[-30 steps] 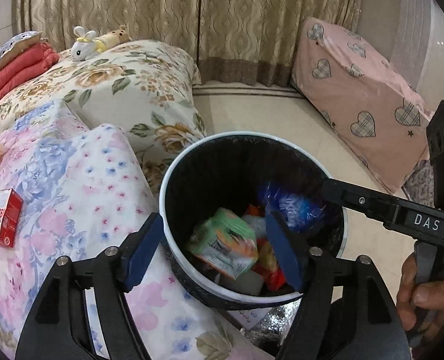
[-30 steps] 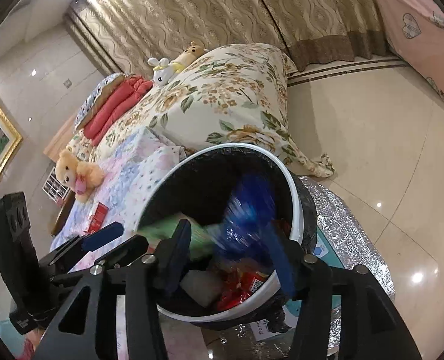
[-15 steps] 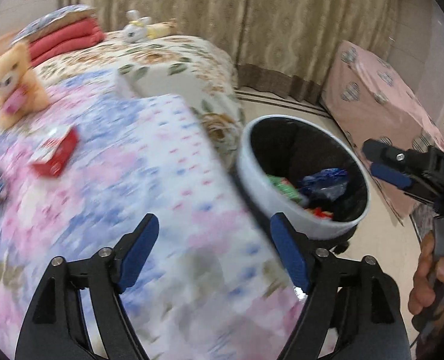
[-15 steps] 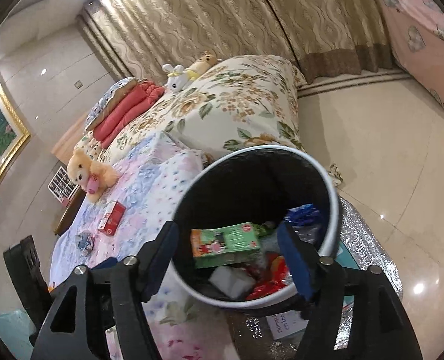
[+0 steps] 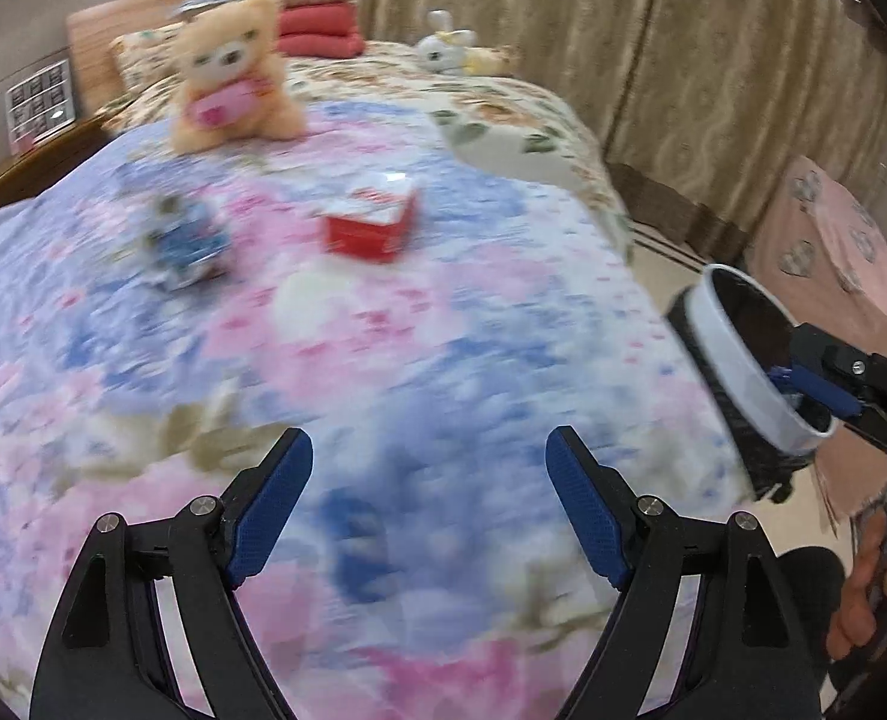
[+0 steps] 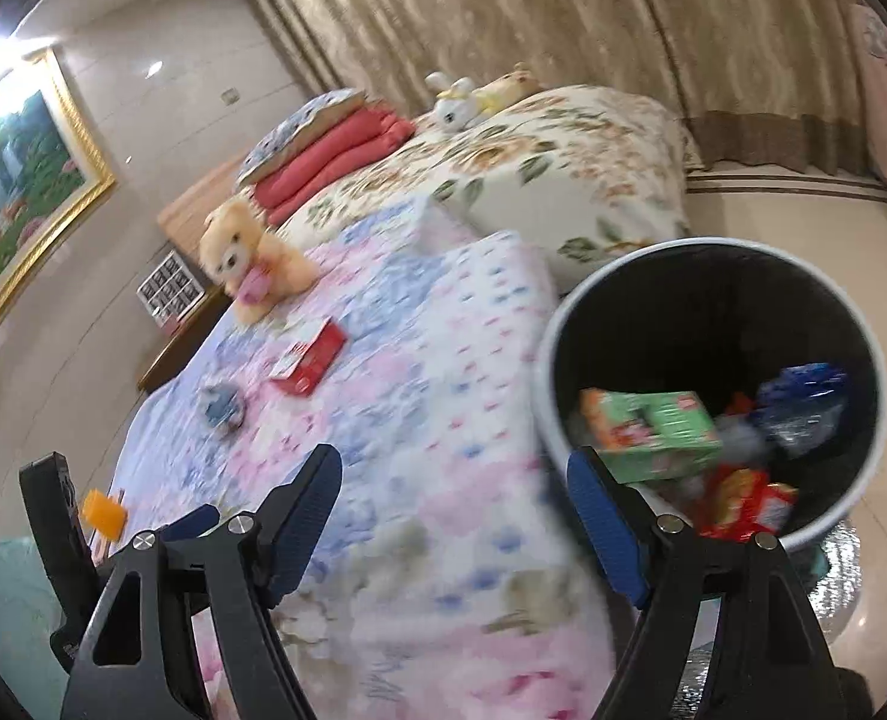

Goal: Collect trash
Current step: 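Move both open tools back over the bed toward the foil wrapper and red-and-white box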

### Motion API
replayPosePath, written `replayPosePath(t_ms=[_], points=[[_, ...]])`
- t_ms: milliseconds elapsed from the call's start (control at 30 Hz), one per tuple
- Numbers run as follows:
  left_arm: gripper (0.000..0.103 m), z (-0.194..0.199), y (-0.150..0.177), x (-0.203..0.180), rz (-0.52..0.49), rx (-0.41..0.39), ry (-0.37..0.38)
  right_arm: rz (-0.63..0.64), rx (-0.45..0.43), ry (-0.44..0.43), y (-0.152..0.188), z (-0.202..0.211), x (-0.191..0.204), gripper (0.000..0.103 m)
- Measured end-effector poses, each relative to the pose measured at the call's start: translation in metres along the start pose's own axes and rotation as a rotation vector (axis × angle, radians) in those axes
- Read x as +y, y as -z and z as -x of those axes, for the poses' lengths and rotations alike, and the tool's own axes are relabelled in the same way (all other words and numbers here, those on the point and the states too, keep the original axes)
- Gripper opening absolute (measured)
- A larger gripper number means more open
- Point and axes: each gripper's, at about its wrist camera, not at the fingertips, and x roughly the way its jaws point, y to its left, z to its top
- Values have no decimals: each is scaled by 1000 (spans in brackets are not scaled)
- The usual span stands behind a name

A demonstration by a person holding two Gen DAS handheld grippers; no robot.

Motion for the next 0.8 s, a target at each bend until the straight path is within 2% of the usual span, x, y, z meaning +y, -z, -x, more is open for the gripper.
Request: replayPosePath(t_ms=[167, 433, 600, 800], points=[[83, 4, 6, 46, 78, 9, -50, 48, 37, -36, 6, -20, 36, 80], [84, 7, 4, 92, 143, -1, -114, 89, 84, -68, 14, -60, 79, 80], [84, 1, 2, 117, 182, 12, -130, 110, 127, -74, 18, -87, 98, 80], [84, -7, -8, 130, 197, 31, -112, 126, 149, -74, 14, -115, 115, 80]])
